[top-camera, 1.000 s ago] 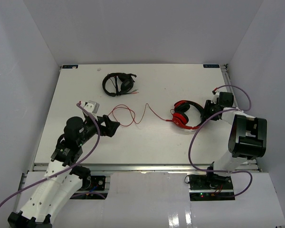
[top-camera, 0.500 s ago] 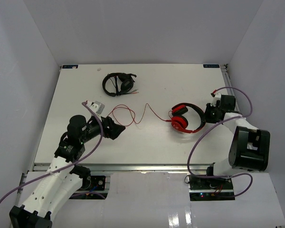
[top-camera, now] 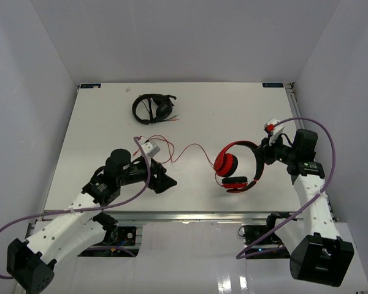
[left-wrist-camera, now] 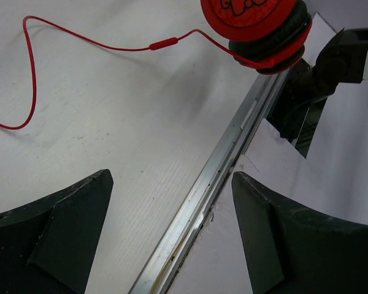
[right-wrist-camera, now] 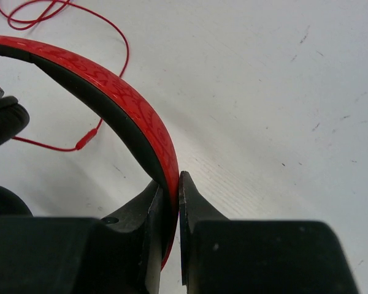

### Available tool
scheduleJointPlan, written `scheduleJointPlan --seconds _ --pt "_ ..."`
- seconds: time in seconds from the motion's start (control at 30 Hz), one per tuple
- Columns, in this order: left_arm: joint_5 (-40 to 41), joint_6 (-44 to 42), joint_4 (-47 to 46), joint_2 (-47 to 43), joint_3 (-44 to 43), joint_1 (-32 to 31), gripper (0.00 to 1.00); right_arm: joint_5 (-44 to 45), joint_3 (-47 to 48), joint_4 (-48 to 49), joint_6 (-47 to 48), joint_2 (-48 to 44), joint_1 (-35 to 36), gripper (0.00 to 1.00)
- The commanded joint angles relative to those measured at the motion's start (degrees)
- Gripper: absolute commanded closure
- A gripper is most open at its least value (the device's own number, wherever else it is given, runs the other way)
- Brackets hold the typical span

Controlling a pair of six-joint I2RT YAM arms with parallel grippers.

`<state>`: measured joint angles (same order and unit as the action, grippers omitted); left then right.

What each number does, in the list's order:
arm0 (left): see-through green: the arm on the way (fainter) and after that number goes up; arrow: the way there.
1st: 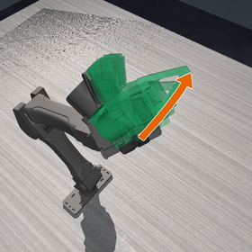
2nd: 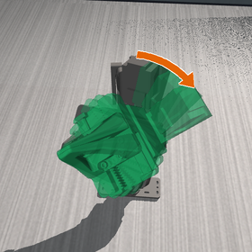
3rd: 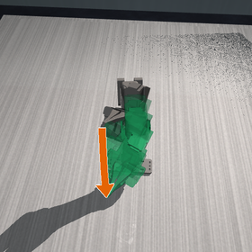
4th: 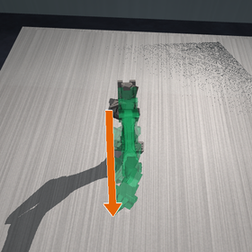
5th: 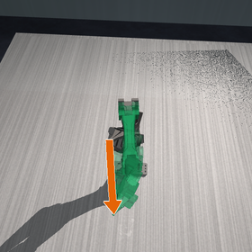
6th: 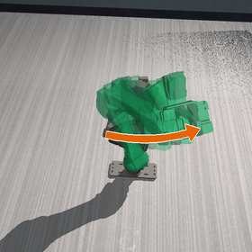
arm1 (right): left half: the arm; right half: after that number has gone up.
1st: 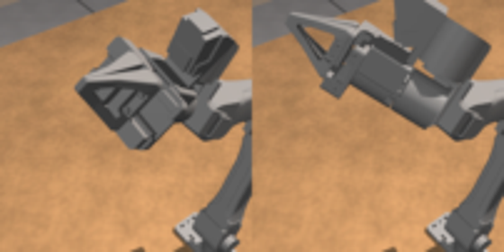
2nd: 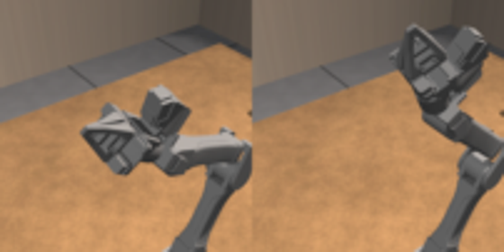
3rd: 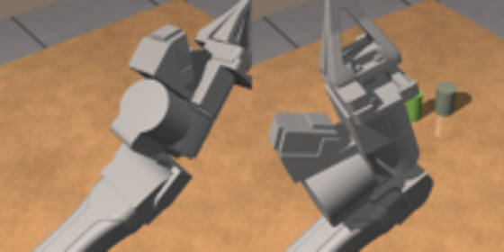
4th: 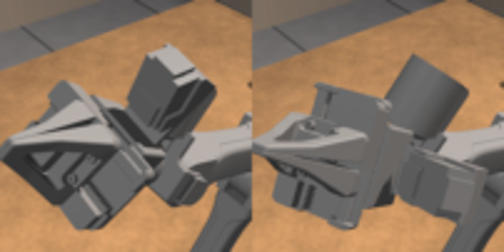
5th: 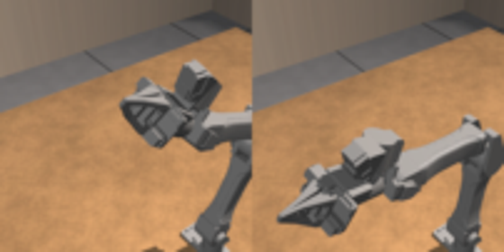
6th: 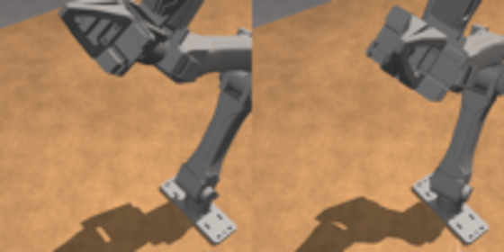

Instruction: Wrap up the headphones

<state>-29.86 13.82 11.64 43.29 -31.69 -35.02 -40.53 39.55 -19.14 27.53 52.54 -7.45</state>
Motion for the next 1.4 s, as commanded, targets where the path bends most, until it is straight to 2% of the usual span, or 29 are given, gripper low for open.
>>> scheduleJointPlan --seconds 0.0,0.13,0.23,0.53,0.8,1.03,1.13,1.2,1.23,1.3,1.37 --pt "10.0 -8.9 -0.8 8.3 -4.4 -8.7 0.11 -7.1 3.7 -3.6 4.4 -3.1 0.4 0.92" --pt "17.8 -17.3 -4.5 14.2 -4.4 -10.8 0.10 -7.7 6.2 -5.6 5.0 -5.8 0.6 0.92" --pt "18.8 -22.5 -9.5 15.8 -2.4 -10.8 0.09 -7.4 7.8 -6.1 5.1 -7.6 0.7 0.92" --pt "25.9 -27.4 -19.6 24.0 -1.4 -10.8 0.09 -6.9 8.9 -6.0 3.3 -8.7 0.7 0.92" --pt "31.4 -32.2 -23.9 31.9 -3.6 -10.0 0.15 -7.9 8.5 -5.6 1.9 -8.5 0.7 0.92" --pt "25.6 -32.4 -24.4 40.8 -7.8 -4.8 0.30 -8.9 7.5 -7.0 2.3 -8.9 0.7 0.92" --pt "22.9 -31.8 -24.7 43.8 -9.7 -3.8 0.47 -9.1 7.2 -7.6 2.2 -9.1 0.6 0.92" --pt "21.0 -30.9 -24.9 45.1 -10.7 -3.7 0.62 -9.1 7.0 -7.8 2.2 -9.0 0.7 0.92" --pt "20.3 -30.6 -24.8 45.9 -11.0 -3.7 0.73 -9.0 6.9 -7.9 2.2 -8.9 0.7 0.92" --pt "18.7 -30.3 -24.2 46.4 -11.6 -3.7 0.80 -9.1 6.7 -8.1 2.0 -8.9 0.7 0.92" --pt "16.7 -30.2 -24.2 46.1 -11.1 -3.6 0.81 -9.2 6.8 -8.0 1.7 -8.8 0.6 0.92"
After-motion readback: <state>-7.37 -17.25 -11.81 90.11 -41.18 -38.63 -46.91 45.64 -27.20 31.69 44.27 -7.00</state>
